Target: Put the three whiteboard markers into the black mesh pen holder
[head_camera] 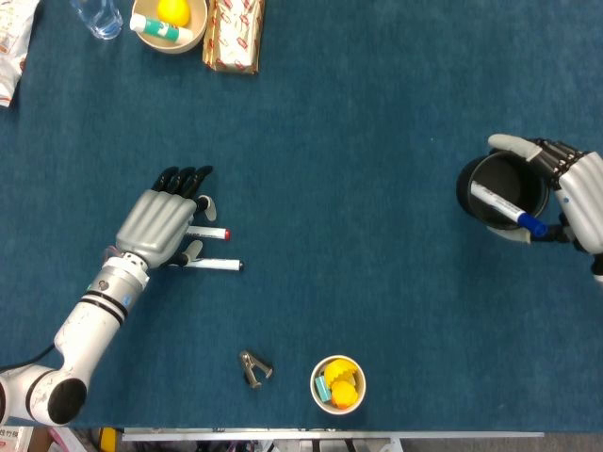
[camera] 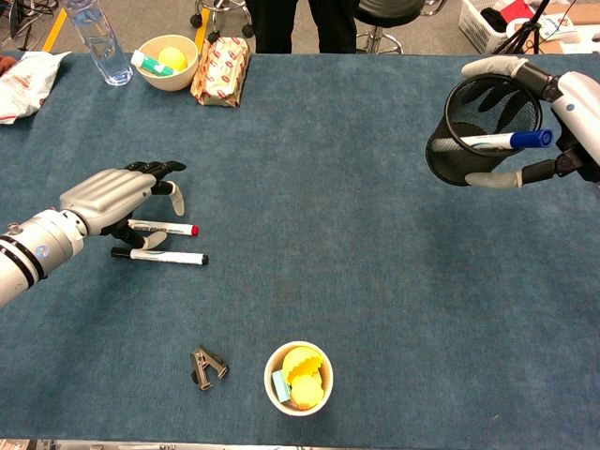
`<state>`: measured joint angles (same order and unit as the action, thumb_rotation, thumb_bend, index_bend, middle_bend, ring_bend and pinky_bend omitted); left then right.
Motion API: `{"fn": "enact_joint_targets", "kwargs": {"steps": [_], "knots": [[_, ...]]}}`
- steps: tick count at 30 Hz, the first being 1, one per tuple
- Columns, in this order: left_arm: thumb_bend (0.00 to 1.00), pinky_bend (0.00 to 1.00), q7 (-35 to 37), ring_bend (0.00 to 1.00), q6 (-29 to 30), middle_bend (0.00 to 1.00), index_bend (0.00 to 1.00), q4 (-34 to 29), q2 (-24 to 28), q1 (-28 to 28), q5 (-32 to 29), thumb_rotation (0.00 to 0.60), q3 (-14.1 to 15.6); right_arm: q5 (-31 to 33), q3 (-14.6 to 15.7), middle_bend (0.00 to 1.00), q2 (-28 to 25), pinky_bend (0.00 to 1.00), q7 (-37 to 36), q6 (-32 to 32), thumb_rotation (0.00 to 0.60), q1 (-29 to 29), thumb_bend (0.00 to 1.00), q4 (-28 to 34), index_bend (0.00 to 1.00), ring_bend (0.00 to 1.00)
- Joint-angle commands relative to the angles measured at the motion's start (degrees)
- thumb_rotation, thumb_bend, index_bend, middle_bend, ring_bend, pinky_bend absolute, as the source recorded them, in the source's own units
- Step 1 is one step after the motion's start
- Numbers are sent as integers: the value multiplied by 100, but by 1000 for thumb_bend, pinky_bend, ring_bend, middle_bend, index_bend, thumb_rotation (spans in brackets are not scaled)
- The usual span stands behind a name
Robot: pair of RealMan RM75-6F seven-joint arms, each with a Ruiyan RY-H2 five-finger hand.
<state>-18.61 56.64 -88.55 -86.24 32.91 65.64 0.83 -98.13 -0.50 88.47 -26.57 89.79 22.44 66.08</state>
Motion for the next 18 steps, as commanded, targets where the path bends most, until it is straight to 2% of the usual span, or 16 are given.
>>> {"fn": "enact_joint_targets", "kwargs": {"steps": [1, 11, 18], "knots": [[345, 10, 35, 0, -67, 0, 369, 82, -64, 17, -24, 600, -46, 2, 5, 518, 4, 486, -5, -11, 600, -8, 0, -8, 428, 436], [345, 10, 91, 0, -233, 0, 383, 353, -217, 38, -93, 600, -126, 3, 7, 519, -5, 486, -34, -2, 600, -55, 0, -38, 428, 436], [345, 10, 94, 0, -281, 0, 442, 430, -239, 22, -115, 600, -146, 0, 10, 518, 2, 486, -46, -14, 600, -75, 0, -56, 428, 436]]}}
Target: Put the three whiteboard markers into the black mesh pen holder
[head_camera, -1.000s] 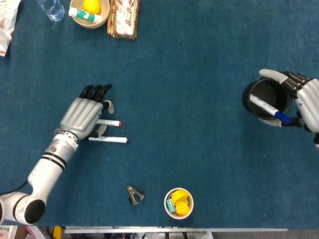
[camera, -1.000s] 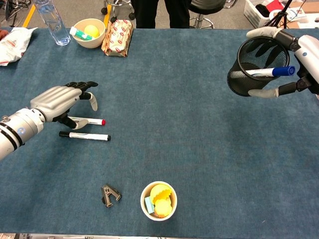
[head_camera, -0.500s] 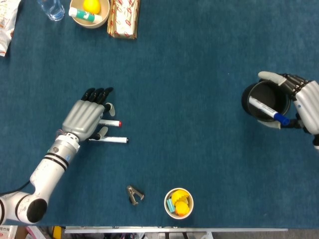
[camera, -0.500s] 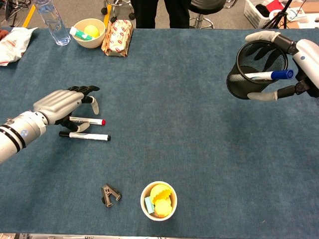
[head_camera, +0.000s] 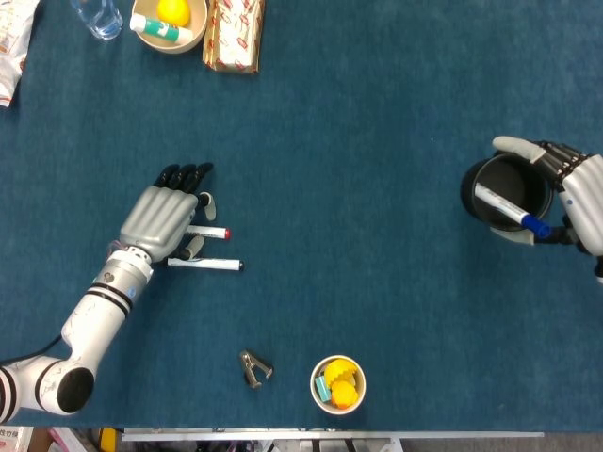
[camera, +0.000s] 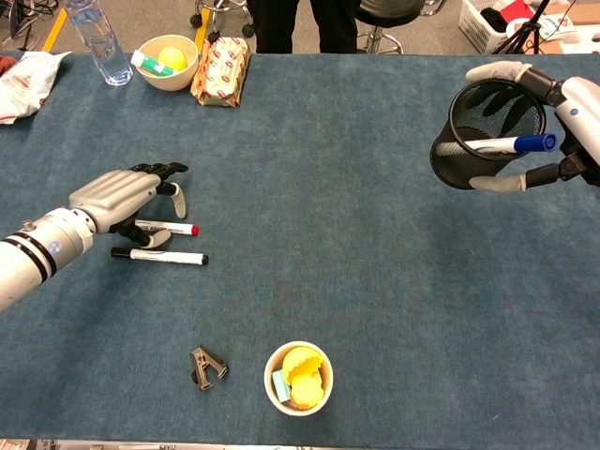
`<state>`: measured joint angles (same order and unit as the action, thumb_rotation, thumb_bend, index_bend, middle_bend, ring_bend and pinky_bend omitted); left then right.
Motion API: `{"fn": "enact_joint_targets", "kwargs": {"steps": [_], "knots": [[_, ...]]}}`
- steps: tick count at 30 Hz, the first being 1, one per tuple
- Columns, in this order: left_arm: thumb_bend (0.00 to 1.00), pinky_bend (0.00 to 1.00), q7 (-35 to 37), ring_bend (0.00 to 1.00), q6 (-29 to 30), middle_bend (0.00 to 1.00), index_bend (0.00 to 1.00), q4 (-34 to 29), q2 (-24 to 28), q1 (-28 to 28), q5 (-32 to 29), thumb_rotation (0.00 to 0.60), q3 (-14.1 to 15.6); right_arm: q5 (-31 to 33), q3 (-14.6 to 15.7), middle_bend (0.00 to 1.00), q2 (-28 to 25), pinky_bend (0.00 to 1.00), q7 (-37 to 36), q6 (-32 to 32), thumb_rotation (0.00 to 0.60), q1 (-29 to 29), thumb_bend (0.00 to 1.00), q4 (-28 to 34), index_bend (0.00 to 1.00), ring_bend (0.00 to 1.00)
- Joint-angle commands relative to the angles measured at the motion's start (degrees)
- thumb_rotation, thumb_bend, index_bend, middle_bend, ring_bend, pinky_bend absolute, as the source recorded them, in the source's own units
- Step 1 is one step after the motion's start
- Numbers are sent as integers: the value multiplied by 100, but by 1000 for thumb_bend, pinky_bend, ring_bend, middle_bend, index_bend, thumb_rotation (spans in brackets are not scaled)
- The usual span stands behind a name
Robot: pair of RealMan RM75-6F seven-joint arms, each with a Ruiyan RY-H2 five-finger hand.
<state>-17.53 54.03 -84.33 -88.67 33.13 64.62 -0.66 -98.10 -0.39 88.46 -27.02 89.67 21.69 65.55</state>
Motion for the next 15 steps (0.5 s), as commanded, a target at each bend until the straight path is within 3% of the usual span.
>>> {"fn": "enact_joint_targets", "kwargs": {"steps": [1, 15], "knots": [[345, 10, -29, 0, -35, 0, 455, 11, 8, 1, -25, 600, 6, -5, 0, 518, 6, 486, -1, -2, 600, -1, 0, -5, 428, 436], [345, 10, -23, 0, -72, 0, 506, 68, -15, -36, -67, 600, -27, -20, 8, 518, 28, 486, -5, -18, 600, -25, 0, -18, 428, 436]]}}
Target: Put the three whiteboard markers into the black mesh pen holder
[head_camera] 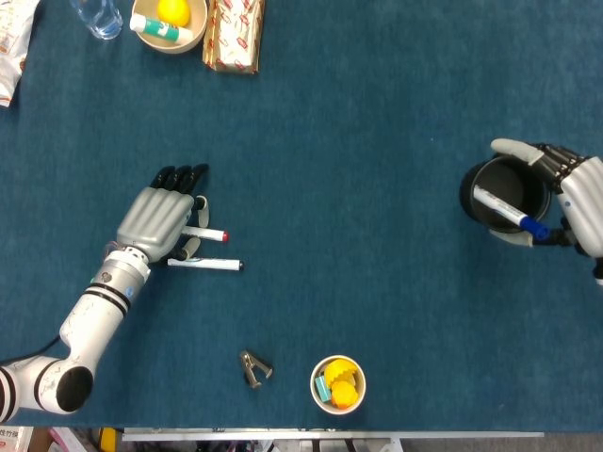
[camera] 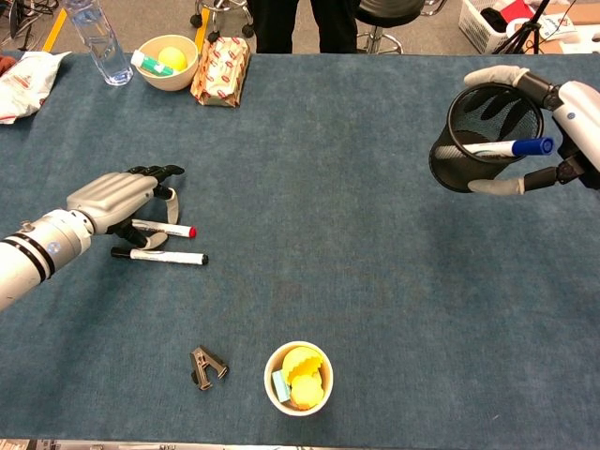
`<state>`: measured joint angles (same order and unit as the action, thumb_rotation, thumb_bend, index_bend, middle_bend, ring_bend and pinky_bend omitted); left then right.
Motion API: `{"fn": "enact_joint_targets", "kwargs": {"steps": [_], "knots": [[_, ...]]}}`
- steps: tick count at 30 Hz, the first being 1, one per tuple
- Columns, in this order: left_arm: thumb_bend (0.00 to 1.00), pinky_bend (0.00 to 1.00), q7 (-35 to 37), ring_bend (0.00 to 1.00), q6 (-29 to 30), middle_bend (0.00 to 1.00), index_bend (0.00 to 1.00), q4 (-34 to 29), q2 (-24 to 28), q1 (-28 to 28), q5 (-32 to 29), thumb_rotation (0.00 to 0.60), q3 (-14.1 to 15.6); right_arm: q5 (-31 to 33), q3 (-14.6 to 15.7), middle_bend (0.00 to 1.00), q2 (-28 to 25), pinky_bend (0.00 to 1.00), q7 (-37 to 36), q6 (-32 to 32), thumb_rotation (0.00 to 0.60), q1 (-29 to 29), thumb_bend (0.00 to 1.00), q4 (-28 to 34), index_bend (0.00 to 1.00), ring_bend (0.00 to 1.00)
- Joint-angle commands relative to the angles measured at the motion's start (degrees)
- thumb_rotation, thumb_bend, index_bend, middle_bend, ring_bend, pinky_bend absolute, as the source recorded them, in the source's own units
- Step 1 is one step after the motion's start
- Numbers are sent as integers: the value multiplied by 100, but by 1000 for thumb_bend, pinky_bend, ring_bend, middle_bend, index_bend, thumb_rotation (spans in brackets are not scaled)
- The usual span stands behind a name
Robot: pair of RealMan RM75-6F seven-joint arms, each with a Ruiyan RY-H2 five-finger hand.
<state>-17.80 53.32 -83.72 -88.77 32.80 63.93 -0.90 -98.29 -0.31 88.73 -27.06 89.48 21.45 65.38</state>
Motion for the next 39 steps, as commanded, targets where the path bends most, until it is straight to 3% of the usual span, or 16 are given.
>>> {"fn": "enact_joint_targets", "kwargs": {"steps": [1, 17, 29, 39], "knots": [[345, 10, 7, 0, -1, 0, 509, 13, -8, -6, 3, 600, -5, -2, -1, 518, 1, 486, -2, 2, 600, -3, 0, -1, 428, 436], [345, 12, -36, 0, 318, 0, 596, -503, 198, -97, 106, 600, -134, -10, -8, 519, 20, 486, -16, 8, 600, -23, 0, 3, 428, 436], [345, 14, -269, 0, 632, 0, 628, -1631, 693, -49, -6, 600, -439, -23, 72, 519, 147, 486, -54, -85, 600, -44, 0, -75, 428, 436], [345, 14, -620, 0, 689, 0, 636, -2727, 1083, 238, -260, 600, -786, -56, 260, 519, 579, 486, -220, -382, 600, -19, 0, -367, 428, 436]]}}
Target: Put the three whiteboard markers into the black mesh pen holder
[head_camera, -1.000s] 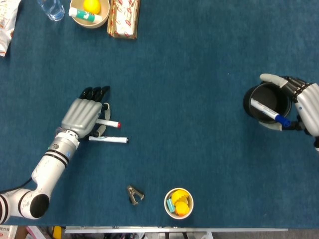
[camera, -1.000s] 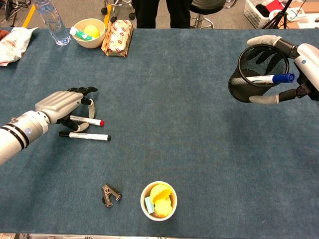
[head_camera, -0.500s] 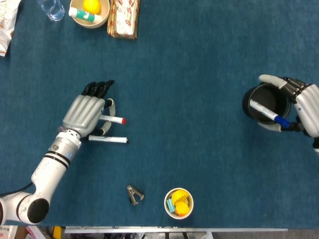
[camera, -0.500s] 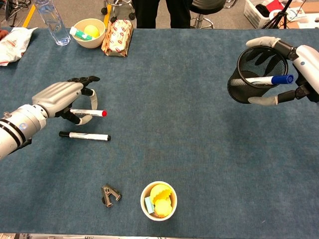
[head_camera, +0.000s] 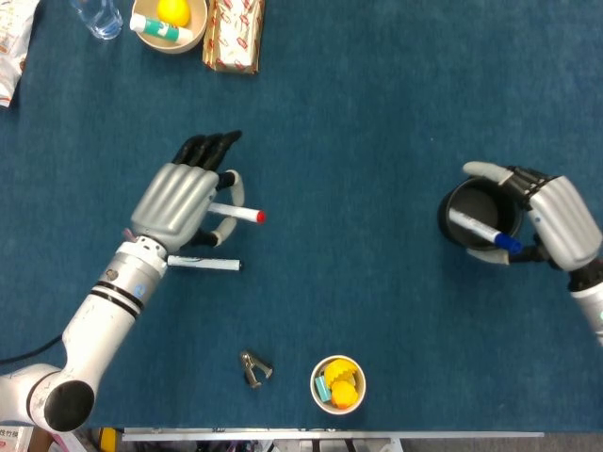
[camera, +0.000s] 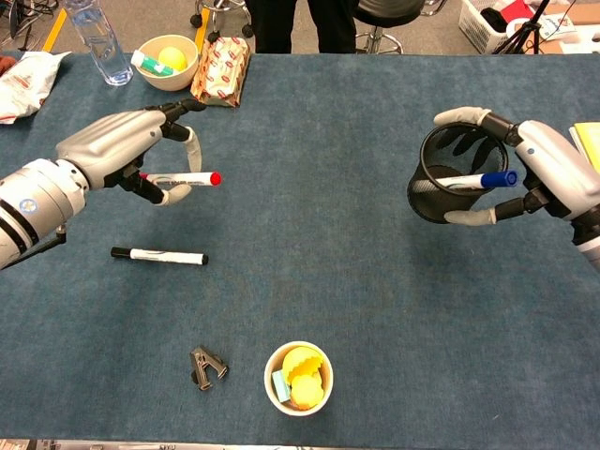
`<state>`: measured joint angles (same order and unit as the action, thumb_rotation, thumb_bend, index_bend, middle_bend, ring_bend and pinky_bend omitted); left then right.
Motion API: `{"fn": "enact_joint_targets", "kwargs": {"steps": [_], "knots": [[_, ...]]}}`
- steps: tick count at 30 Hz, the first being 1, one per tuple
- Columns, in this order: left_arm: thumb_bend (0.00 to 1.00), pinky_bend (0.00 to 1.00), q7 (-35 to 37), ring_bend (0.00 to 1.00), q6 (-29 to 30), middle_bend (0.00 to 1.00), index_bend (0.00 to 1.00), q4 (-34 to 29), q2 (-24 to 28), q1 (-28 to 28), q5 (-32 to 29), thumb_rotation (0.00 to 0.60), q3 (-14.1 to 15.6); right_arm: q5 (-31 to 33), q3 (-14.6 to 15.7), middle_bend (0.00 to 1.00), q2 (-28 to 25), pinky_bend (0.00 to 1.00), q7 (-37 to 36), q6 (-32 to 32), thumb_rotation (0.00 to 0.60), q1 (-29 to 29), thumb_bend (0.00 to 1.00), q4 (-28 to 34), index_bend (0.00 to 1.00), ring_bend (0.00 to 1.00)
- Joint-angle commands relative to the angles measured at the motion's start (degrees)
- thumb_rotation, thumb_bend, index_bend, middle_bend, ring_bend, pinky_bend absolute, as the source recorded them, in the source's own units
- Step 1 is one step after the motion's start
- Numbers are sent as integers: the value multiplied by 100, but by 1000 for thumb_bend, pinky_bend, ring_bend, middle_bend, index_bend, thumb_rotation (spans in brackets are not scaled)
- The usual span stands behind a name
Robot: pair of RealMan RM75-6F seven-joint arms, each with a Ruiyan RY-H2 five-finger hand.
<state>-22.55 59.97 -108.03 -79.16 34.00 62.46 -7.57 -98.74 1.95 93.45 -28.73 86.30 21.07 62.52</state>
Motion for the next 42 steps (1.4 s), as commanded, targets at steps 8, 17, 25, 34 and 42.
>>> {"fn": "enact_joint_targets", "kwargs": {"steps": [8, 17, 25, 34, 42], "knots": [[345, 14, -420, 0, 17, 2, 640, -929, 228, 419, -450, 600, -317, 18, 33, 519, 536, 486, -272, -194, 600, 82, 0, -358, 428, 436], [345, 15, -542, 0, 17, 9, 644, -1504, 324, 759, -927, 600, -505, 87, 27, 518, 1026, 486, -536, -289, 600, 110, 0, -796, 428, 436], [345, 15, -302, 0, -82, 23, 650, -1888, 339, 1040, -1304, 600, -671, 175, 1, 519, 1470, 486, -831, -350, 600, 120, 0, -1268, 428, 436], [345, 14, 202, 0, -288, 39, 664, -1997, 253, 1334, -1443, 600, -877, 119, 19, 519, 1829, 486, -1064, -333, 600, 212, 0, -1555, 428, 436], [345, 14, 686, 0, -454, 45, 668, -2057, 287, 1525, -1649, 600, -1046, 25, 45, 520, 1999, 486, -1124, -376, 600, 380, 0, -1653, 428, 436]]}}
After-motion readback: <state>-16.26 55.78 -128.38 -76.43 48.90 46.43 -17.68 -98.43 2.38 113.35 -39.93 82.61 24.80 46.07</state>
